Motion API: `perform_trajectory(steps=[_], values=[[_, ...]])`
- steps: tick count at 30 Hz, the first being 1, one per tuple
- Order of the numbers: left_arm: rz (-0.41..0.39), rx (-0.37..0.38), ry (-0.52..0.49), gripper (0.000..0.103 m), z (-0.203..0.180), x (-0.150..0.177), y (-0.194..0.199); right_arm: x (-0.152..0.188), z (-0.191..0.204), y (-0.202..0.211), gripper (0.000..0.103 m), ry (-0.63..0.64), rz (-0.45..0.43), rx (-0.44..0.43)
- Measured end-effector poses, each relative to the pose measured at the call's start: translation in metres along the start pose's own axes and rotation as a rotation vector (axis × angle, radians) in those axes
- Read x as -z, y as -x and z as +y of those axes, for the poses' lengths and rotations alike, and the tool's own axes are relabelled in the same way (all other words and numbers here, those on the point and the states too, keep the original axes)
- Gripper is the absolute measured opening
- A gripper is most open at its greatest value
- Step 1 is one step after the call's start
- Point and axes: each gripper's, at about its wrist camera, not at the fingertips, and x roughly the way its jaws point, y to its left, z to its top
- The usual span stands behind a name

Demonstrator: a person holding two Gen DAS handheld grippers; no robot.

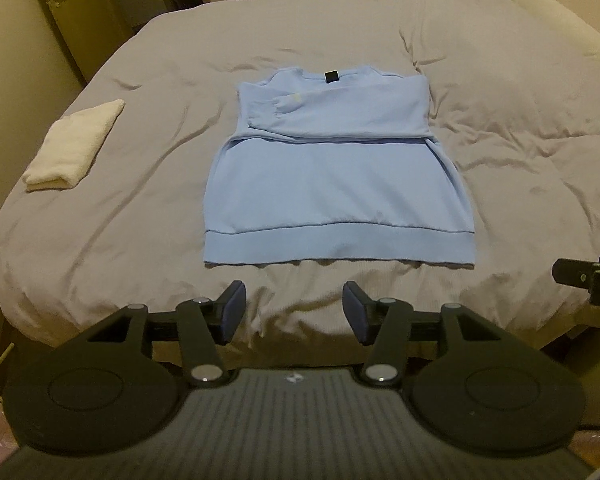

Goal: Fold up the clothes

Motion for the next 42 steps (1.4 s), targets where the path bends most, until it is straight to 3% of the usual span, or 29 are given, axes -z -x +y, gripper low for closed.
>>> perform_trajectory(steps=[12, 25, 29, 35, 42], values=[[0.013, 0.006, -0.022, 0.052, -0.006, 0.006, 0.005, 0.012, -0.003, 0.012, 0.089, -0.015, -0.002, -0.003], [0.054, 0.034, -0.014, 0.054, 0.008, -0.011, -0.035, -0.008, 0.011, -0.017, 0.089, 0.009, 0.017, 0.018], [0.054, 0.057, 0.010, 0.054, 0.027, -0.018, -0.048, -0.019, 0.011, -0.031, 0.089, -0.008, 0.028, 0.009], [0.116, 0.073, 0.084, 0.054, 0.067, -0.014, -0.089, -0.019, -0.002, -0.058, 0.089, -0.067, 0.040, -0.072], [0.208, 0.106, 0.166, 0.051, 0.109, -0.003, -0.150, 0.003, -0.028, -0.121, 0.078, -0.234, 0.173, -0.124]])
